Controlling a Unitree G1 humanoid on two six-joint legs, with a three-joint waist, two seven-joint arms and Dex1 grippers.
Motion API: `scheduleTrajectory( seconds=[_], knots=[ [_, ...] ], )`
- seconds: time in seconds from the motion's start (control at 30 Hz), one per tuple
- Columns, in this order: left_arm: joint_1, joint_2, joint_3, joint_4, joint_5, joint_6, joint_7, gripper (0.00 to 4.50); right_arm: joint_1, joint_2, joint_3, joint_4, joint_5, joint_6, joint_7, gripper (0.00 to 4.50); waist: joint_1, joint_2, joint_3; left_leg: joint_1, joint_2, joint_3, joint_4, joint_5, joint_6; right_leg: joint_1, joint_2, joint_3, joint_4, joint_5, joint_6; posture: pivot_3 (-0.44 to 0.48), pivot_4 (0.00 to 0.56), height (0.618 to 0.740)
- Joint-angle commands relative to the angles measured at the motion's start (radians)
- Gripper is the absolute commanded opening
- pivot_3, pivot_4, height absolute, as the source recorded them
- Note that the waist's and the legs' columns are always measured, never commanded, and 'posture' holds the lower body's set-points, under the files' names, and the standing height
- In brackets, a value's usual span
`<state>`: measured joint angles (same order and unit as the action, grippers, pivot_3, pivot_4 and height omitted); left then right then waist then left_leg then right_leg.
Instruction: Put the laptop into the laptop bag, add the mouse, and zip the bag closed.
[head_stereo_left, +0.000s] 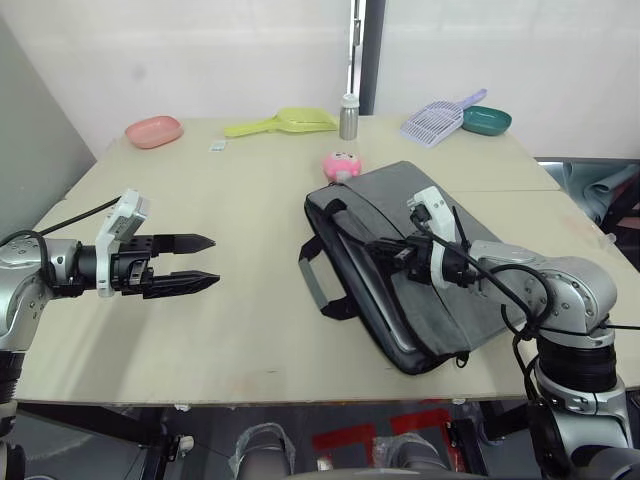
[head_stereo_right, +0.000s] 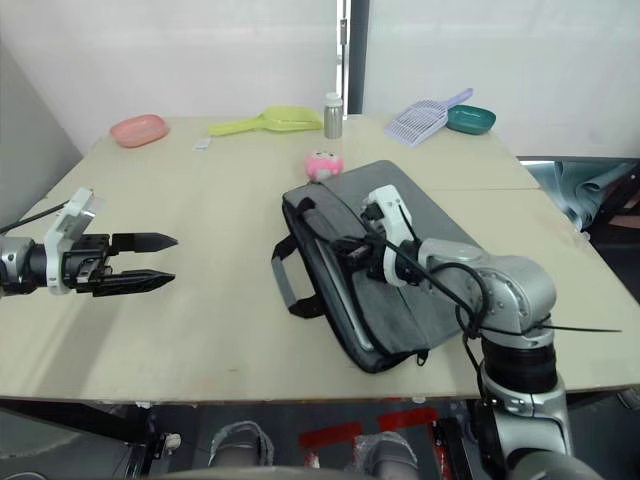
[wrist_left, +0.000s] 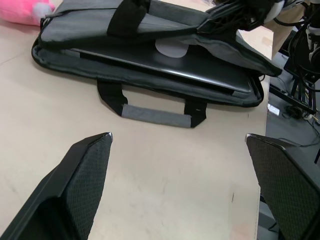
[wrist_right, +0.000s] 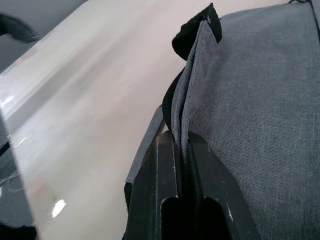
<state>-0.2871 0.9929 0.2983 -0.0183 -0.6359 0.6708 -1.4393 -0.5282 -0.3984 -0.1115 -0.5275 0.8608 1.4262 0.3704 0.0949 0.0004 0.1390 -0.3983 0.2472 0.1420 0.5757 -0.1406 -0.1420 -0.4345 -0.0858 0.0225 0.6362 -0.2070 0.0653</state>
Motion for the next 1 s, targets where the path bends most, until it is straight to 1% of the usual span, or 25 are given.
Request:
scheduleTrajectory(
  seconds=[0.03, 0.23, 0.4, 0.47, 0.5, 0.57, 0.67, 0.7, 0.77, 0.83, 0.9, 0.97, 1.0],
  knots=[
    [-0.027, 0.029, 0.003, 0.007, -0.019, -0.009, -0.02, 4.48, 0.003, -0.009, 0.053, -0.079, 0.069, 0.005, 0.053, 0.0, 0.0, 0.0, 0.0, 0.0, 0.0, 0.0, 0.0, 0.0, 0.0, 0.0, 0.0, 0.0, 0.0, 0.0, 0.0, 0.0, 0.15, 0.74],
    [-0.059, 0.051, -0.004, 0.036, -0.026, 0.006, -0.045, 4.48, 0.011, -0.117, 0.145, -0.12, 0.075, -0.035, 0.147, 0.0, 0.006, 0.0, 0.0, 0.001, 0.0, 0.0, 0.001, 0.0, 0.0, 0.001, 0.0, 0.0, 0.001, 0.0, 0.0, 0.0, 0.15, 0.74],
    [-0.046, 0.088, -0.017, 0.047, -0.013, 0.008, -0.092, 4.48, -0.027, -0.174, 0.227, -0.015, -0.043, -0.15, 0.18, 0.0, 0.004, -0.001, 0.0, 0.001, 0.0, 0.0, 0.003, 0.0, 0.0, 0.001, 0.0, 0.001, 0.004, 0.0, 0.0, 0.0, 0.15, 0.74],
    [-0.026, 0.119, -0.022, 0.061, 0.007, -0.016, -0.125, 4.5, -0.041, -0.181, 0.227, 0.018, -0.049, -0.169, 0.2, 0.73, 0.003, -0.001, 0.0, 0.001, 0.0, 0.0, 0.004, 0.0, 0.0, 0.0, -0.001, 0.001, 0.005, 0.0, 0.0, 0.0, 0.15, 0.74],
    [-0.02, 0.134, -0.021, 0.066, 0.01, -0.021, -0.136, 4.5, -0.044, -0.187, 0.218, 0.023, -0.038, -0.167, 0.213, 1.0, 0.003, -0.001, 0.0, 0.001, 0.0, 0.0, 0.005, 0.0, 0.0, 0.0, -0.001, 0.001, 0.006, 0.0, 0.0, 0.0, 0.15, 0.74],
    [-0.014, 0.158, -0.013, 0.072, 0.006, -0.022, -0.151, 4.5, -0.039, -0.209, 0.186, 0.017, 0.013, -0.152, 0.26, 1.68, 0.004, -0.001, 0.0, 0.002, 0.0, 0.0, 0.005, 0.0, 0.0, 0.0, -0.001, 0.001, 0.006, 0.0, 0.0, 0.0, 0.15, 0.74],
    [-0.009, 0.191, -0.006, 0.075, -0.002, -0.018, -0.166, 4.5, -0.026, -0.274, 0.148, -0.015, 0.07, -0.138, 0.324, 2.72, 0.011, -0.001, 0.0, 0.001, 0.0, 0.0, 0.005, -0.001, 0.001, 0.001, -0.001, 0.001, 0.006, 0.0, 0.0, 0.0, 0.15, 0.74],
    [-0.008, 0.206, -0.005, 0.08, -0.003, -0.018, -0.17, 4.5, -0.024, -0.305, 0.116, -0.028, 0.101, -0.125, 0.342, 3.16, 0.012, -0.001, 0.0, 0.001, 0.0, 0.0, 0.005, -0.001, 0.003, 0.001, -0.001, 0.001, 0.005, 0.0, 0.0, 0.0, 0.15, 0.74],
    [-0.006, 0.224, -0.003, 0.086, -0.005, -0.019, -0.174, 4.5, -0.018, -0.346, 0.074, -0.045, 0.147, -0.113, 0.362, 3.73, 0.013, -0.001, 0.0, 0.0, 0.0, 0.0, 0.005, -0.001, 0.003, 0.0, -0.001, 0.001, 0.005, 0.0, 0.0, 0.0, 0.15, 0.74],
    [-0.012, 0.236, -0.003, 0.104, -0.005, -0.022, -0.174, 4.5, 0.006, -0.393, 0.022, -0.062, 0.187, -0.108, 0.374, 4.46, 0.012, -0.001, -0.001, 0.001, 0.0, 0.0, 0.005, -0.002, 0.003, 0.0, -0.001, 0.001, 0.005, 0.0, -0.001, 0.0, 0.15, 0.74],
    [-0.015, 0.246, -0.003, 0.122, -0.008, -0.03, -0.175, 4.5, 0.032, -0.434, -0.039, -0.069, 0.236, -0.099, 0.376, 4.46, 0.013, -0.001, -0.001, 0.001, 0.0, 0.0, 0.005, -0.002, 0.004, 0.0, -0.001, 0.001, 0.006, 0.0, -0.001, 0.0, 0.15, 0.74],
    [-0.015, 0.25, -0.005, 0.128, -0.011, -0.035, -0.175, 4.5, 0.043, -0.451, -0.058, -0.07, 0.264, -0.099, 0.369, 4.46, 0.01, -0.001, -0.001, 0.001, 0.0, 0.0, 0.005, -0.002, 0.004, 0.0, -0.001, 0.002, 0.006, 0.0, -0.001, 0.0, 0.15, 0.74],
    [-0.036, 0.247, -0.014, 0.149, -0.004, -0.036, -0.171, 4.5, 0.072, -0.486, -0.116, -0.076, 0.3, -0.092, 0.382, 4.46, 0.01, -0.001, -0.001, 0.002, 0.0, 0.0, 0.006, -0.002, 0.004, 0.001, -0.001, 0.002, 0.007, 0.0, -0.001, 0.0, 0.15, 0.74]
  ],
)
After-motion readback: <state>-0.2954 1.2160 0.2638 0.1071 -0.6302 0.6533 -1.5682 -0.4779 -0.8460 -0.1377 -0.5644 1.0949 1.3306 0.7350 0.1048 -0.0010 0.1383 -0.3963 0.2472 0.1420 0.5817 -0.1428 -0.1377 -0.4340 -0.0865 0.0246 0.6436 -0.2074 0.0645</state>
